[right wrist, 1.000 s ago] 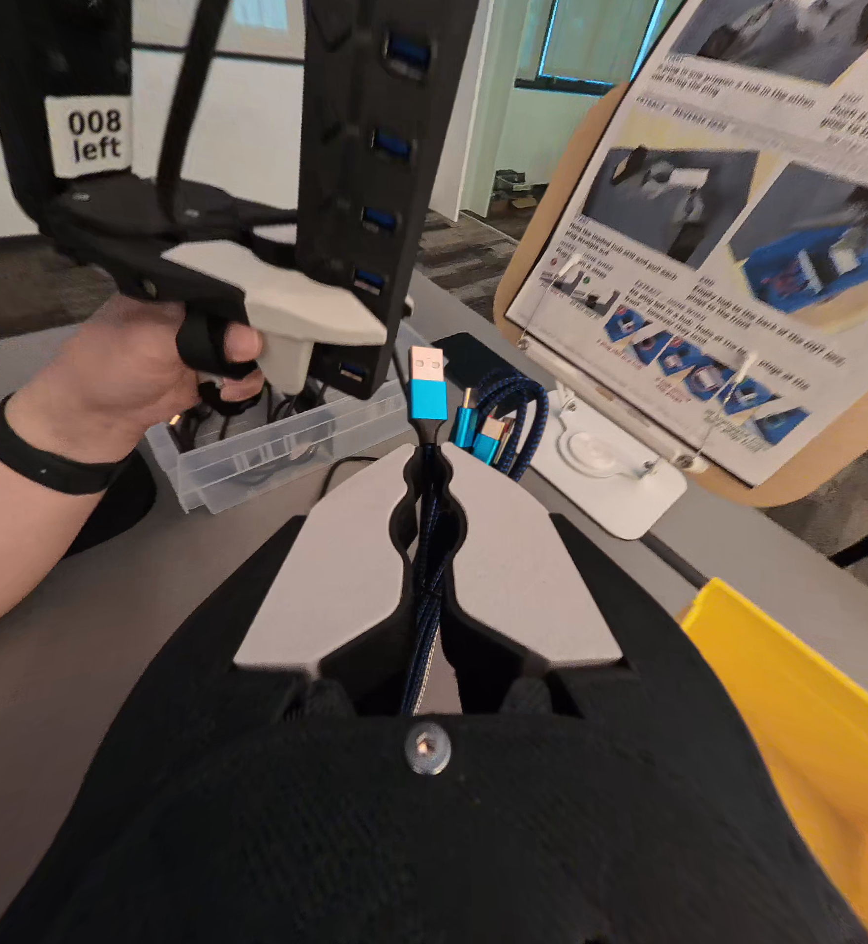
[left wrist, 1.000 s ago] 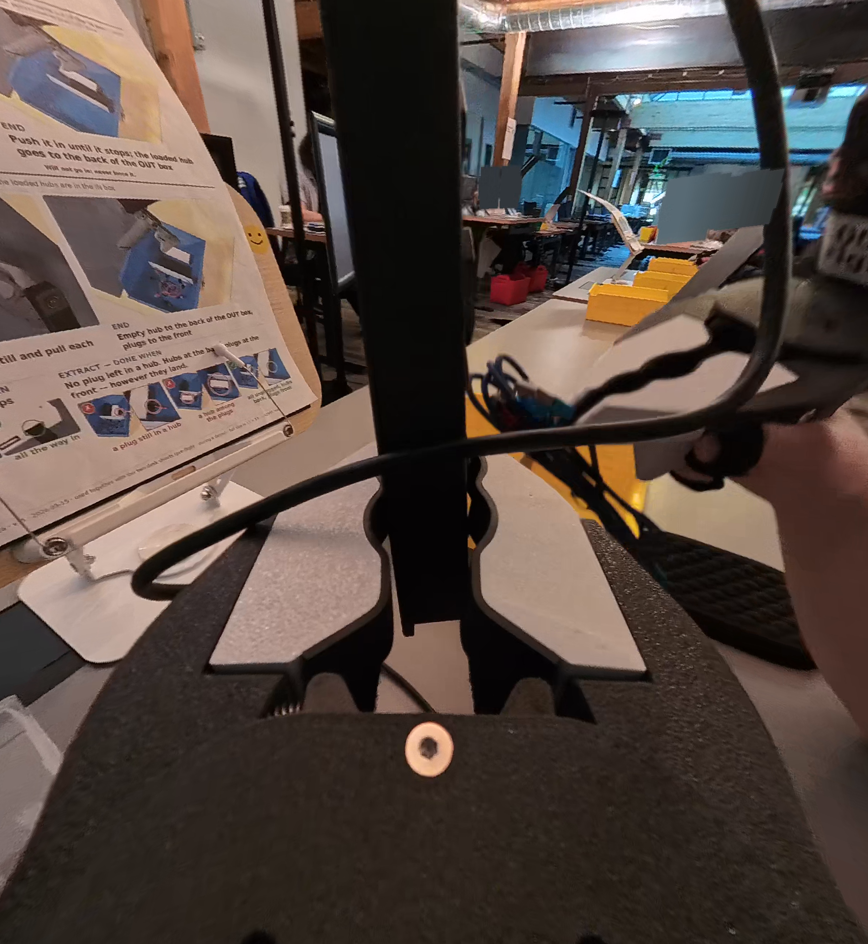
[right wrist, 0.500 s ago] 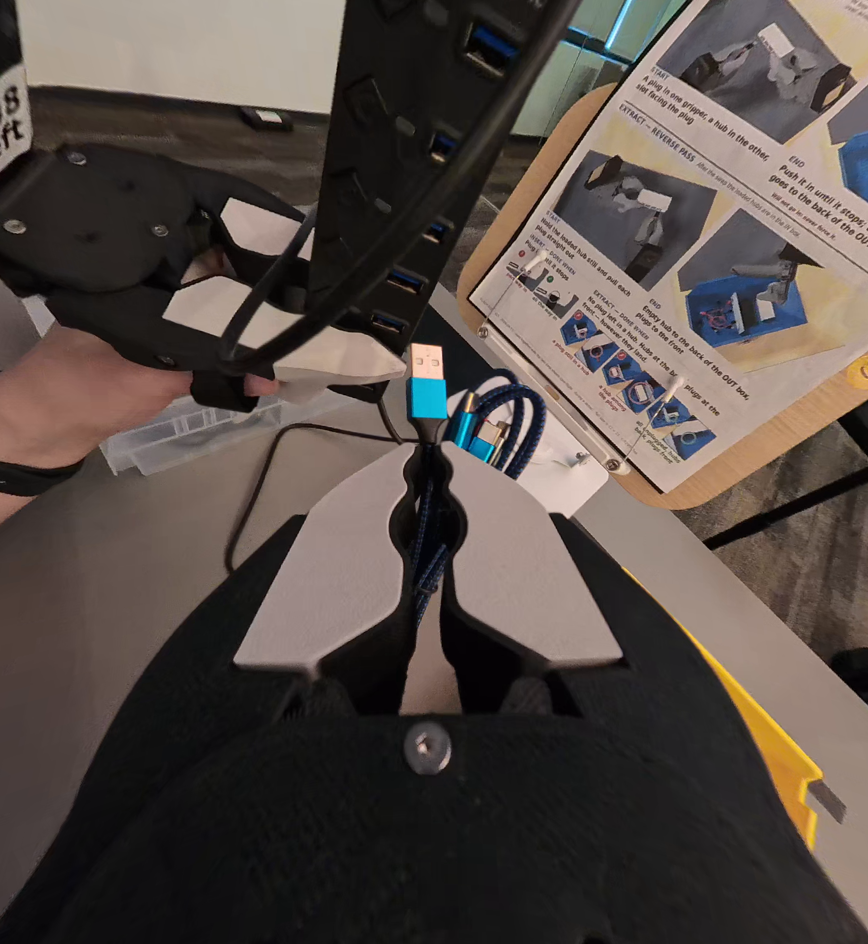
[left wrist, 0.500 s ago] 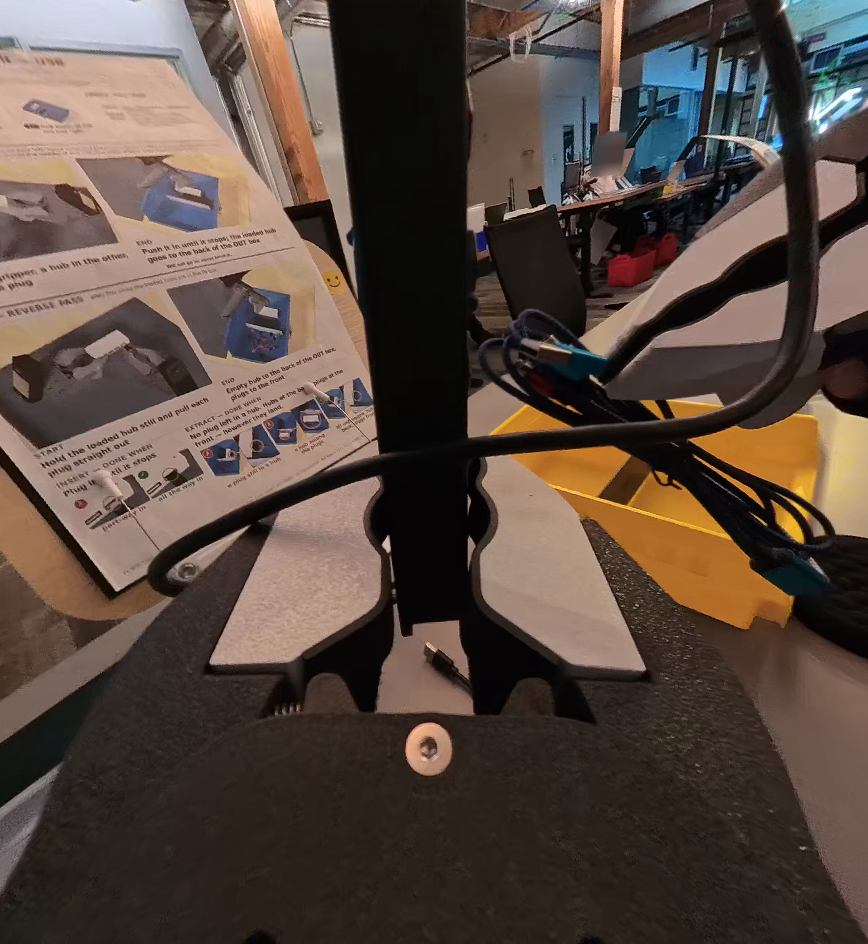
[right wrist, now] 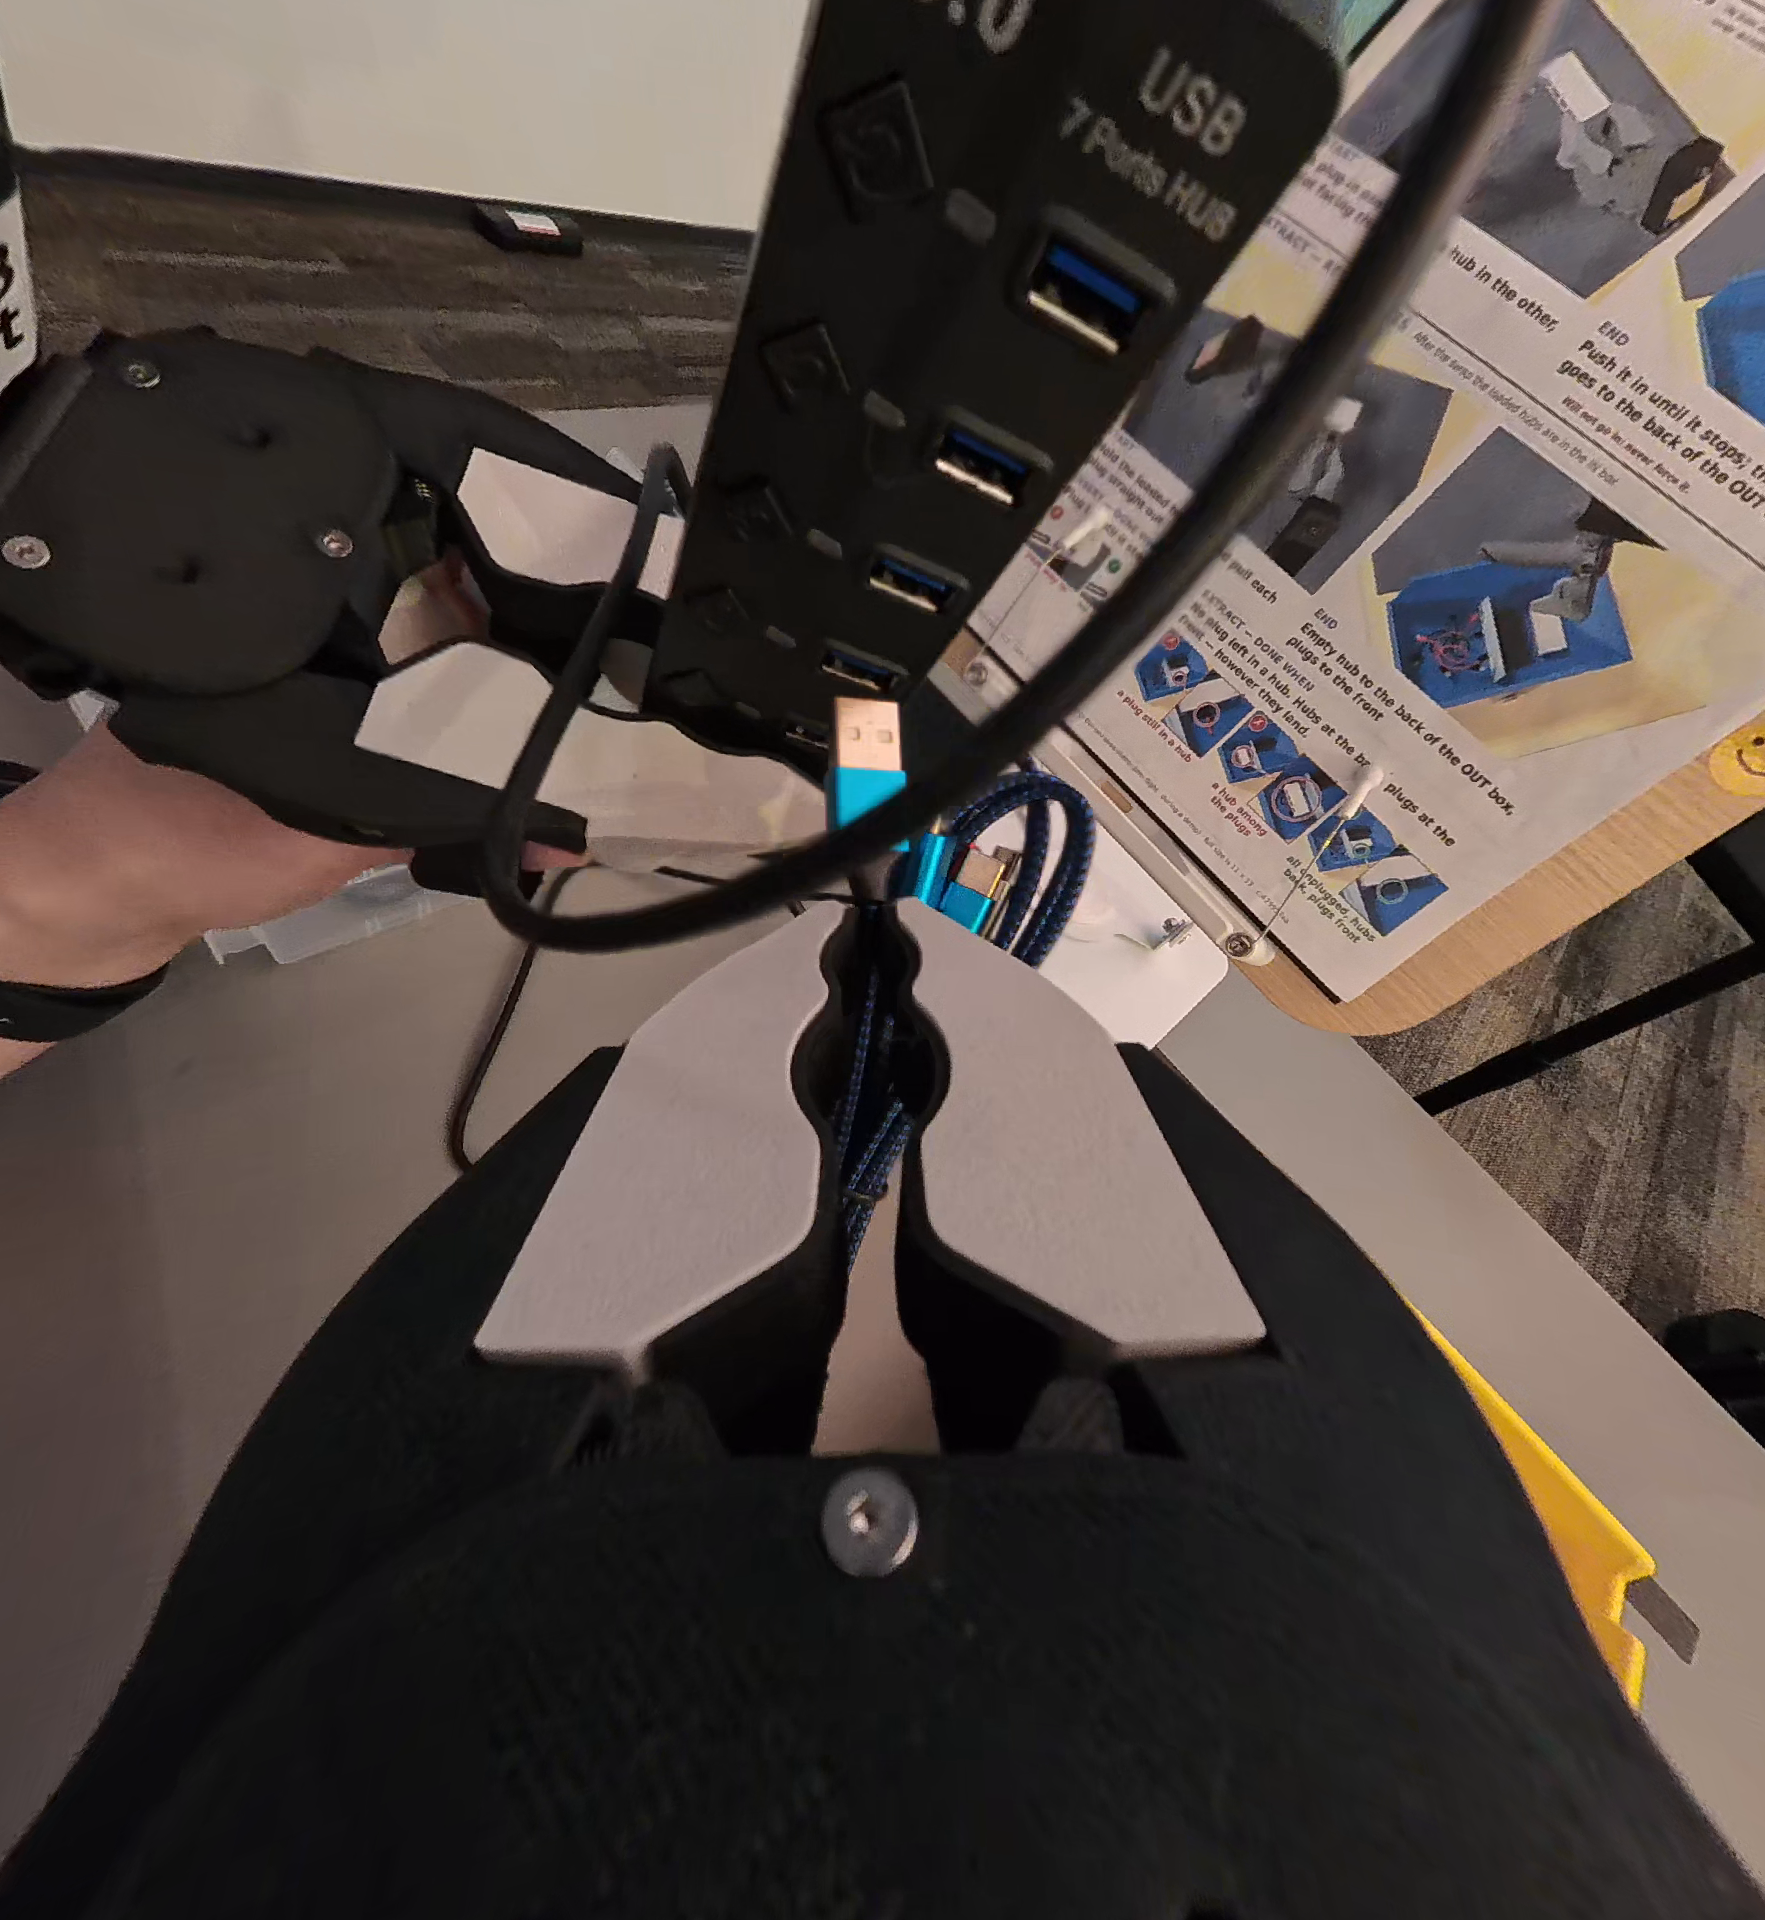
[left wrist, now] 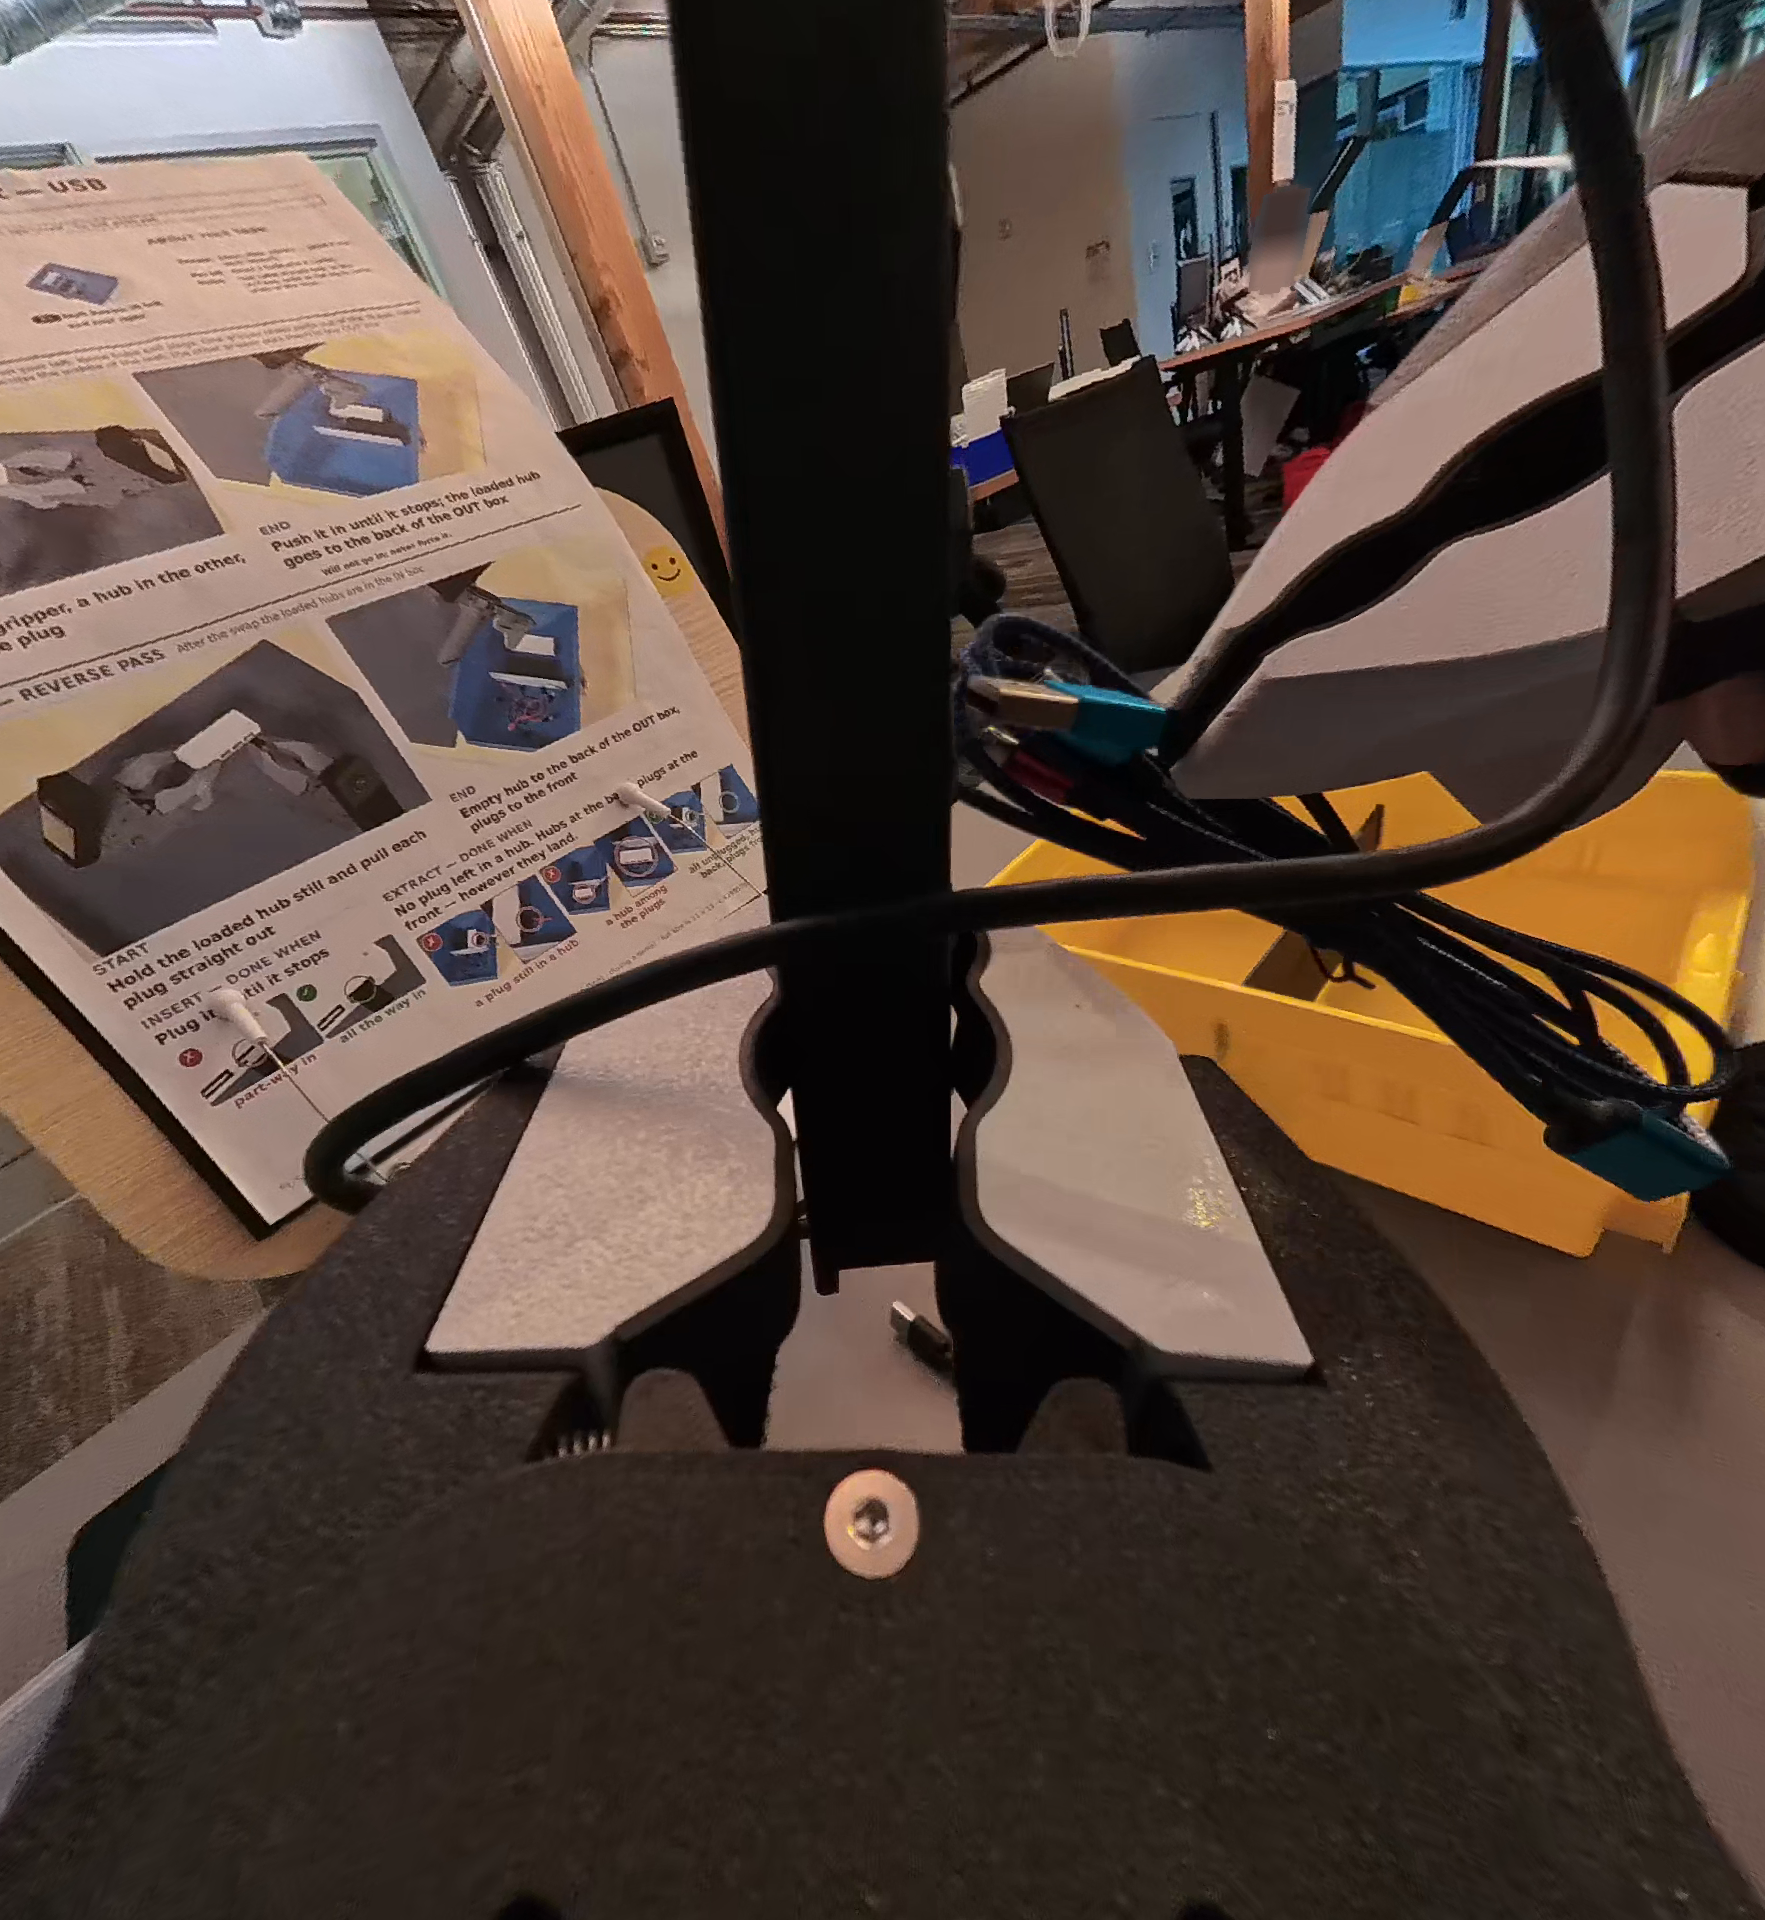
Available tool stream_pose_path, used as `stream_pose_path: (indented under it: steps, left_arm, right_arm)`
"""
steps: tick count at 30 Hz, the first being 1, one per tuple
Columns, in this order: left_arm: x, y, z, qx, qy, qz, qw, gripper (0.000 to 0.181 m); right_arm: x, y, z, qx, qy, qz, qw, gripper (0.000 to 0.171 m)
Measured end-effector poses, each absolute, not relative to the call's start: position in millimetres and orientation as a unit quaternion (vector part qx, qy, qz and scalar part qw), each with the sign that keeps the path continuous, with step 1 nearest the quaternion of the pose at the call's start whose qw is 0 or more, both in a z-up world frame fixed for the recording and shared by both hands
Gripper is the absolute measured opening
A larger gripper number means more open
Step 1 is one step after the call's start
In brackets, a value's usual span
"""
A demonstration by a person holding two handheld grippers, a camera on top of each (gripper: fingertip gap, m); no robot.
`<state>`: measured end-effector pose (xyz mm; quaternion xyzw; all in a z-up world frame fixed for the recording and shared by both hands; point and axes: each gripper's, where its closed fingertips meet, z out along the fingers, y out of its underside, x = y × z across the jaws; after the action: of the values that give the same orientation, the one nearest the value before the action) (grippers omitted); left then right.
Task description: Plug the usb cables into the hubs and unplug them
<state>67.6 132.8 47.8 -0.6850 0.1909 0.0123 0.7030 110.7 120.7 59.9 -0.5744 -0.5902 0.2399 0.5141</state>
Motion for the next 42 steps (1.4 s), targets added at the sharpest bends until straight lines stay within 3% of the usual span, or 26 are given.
stream_pose_path:
  steps: [25,42]
  left_arm:
    - [58,141,34,-0.702,0.222,0.161,0.657,0.027]
    - [36,130,49,-0.701,0.16,0.07,0.691,0.026]
  right_arm:
    - [106,131,46,-0.629,-0.557,0.252,0.48,0.004]
    - [102,122,56,-0.584,-0.567,0.327,0.479,0.005]
